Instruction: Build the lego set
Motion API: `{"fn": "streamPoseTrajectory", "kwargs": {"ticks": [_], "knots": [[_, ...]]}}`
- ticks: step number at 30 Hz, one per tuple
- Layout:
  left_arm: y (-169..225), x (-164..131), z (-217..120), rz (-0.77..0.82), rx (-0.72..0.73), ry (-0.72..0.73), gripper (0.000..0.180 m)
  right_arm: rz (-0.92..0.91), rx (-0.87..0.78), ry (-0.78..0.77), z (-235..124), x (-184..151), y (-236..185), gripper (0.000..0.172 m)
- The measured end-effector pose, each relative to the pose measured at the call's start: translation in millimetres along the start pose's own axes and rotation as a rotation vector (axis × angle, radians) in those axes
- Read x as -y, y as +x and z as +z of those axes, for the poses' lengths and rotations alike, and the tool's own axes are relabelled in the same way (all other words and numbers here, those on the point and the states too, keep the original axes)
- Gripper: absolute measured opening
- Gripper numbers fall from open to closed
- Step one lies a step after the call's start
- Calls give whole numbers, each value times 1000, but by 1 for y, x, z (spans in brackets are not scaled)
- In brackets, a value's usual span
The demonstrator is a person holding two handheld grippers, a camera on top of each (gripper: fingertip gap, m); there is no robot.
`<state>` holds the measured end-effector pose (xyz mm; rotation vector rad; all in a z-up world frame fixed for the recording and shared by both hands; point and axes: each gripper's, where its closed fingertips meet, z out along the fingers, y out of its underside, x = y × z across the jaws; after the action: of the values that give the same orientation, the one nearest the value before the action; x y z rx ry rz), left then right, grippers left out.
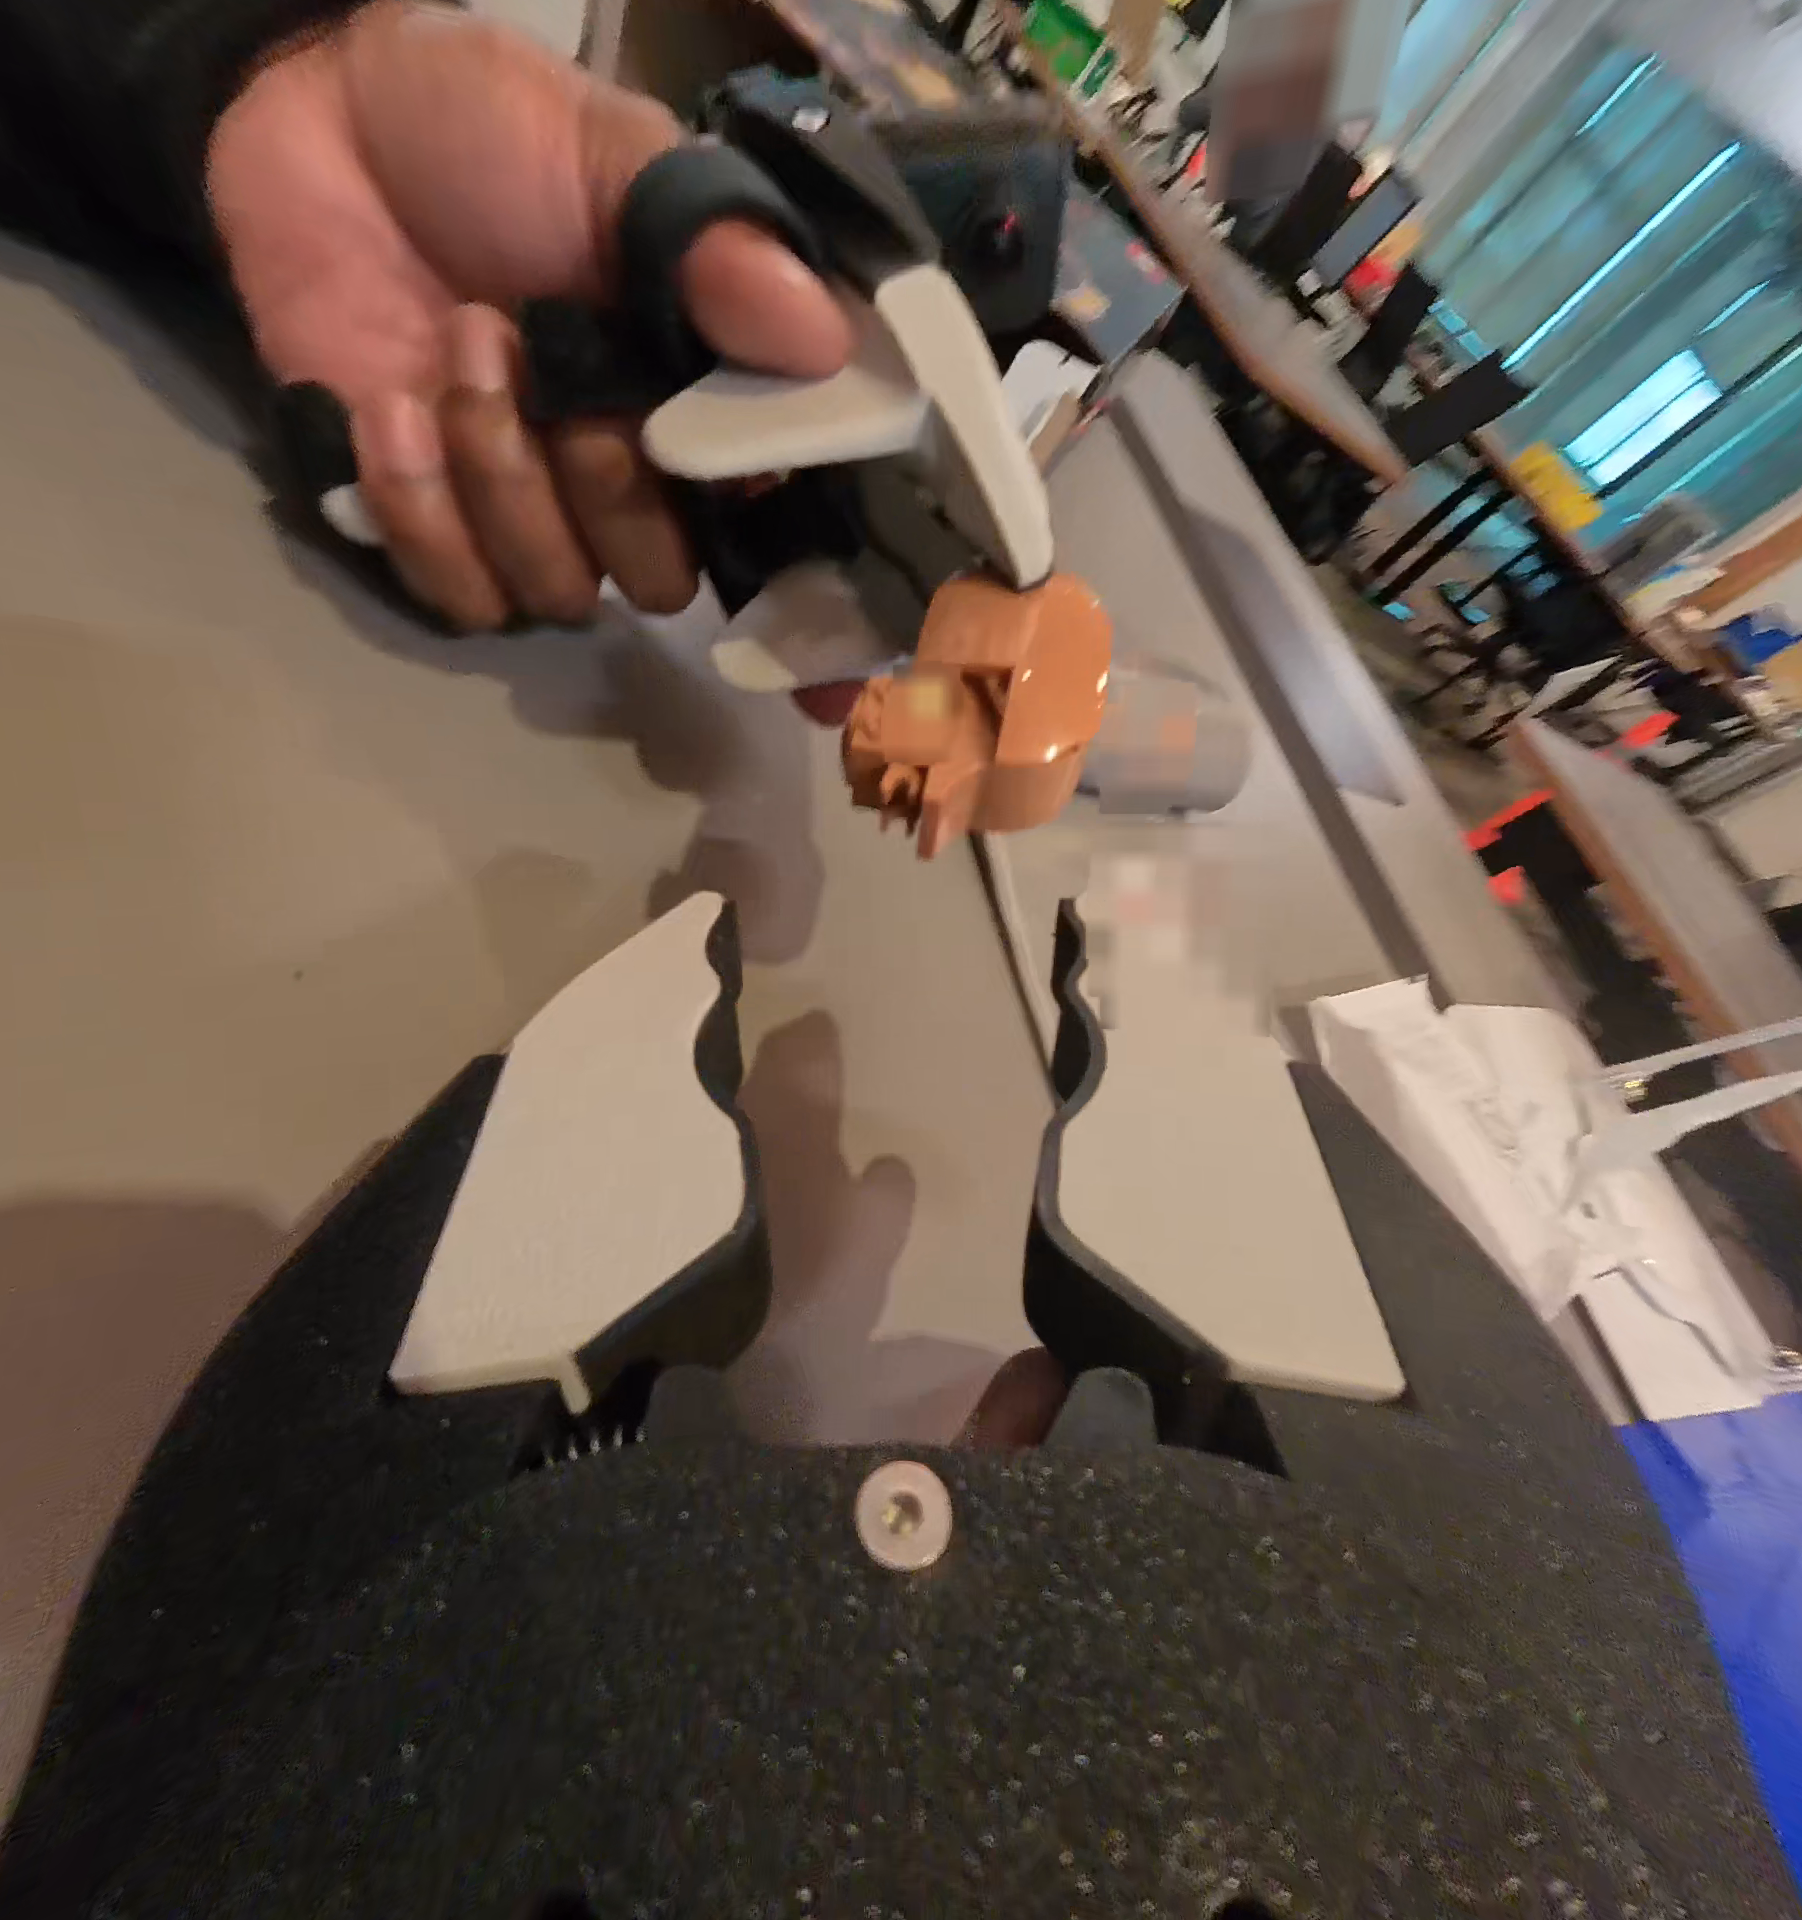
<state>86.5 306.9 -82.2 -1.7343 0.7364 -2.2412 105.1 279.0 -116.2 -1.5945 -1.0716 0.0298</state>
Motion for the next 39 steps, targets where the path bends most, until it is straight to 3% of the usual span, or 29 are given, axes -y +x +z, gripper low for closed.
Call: {"fn": "streamPoseTrajectory", "kwargs": {"ticks": [5,11,23,28,32,39], "knots": [[5,-7,6,-42,-30,21,22,-1,-95,66,1,18,6,61],[10,-16,11,-38,-52,-18,22,-72,-109,77,-1,19,4,45],[16,-47,11,129,-55,-335,43,-212,97,153,-12,25,-25,45],[19,-68,14,159,-65,-422,34,-253,101,173,-12,28,-30,45],[22,-61,14,269,-74,-390,34,-127,138,165,-15,29,-27,45],[24,-36,9,792,29,-295,34,392,326,264,-28,44,-19,47]]}}
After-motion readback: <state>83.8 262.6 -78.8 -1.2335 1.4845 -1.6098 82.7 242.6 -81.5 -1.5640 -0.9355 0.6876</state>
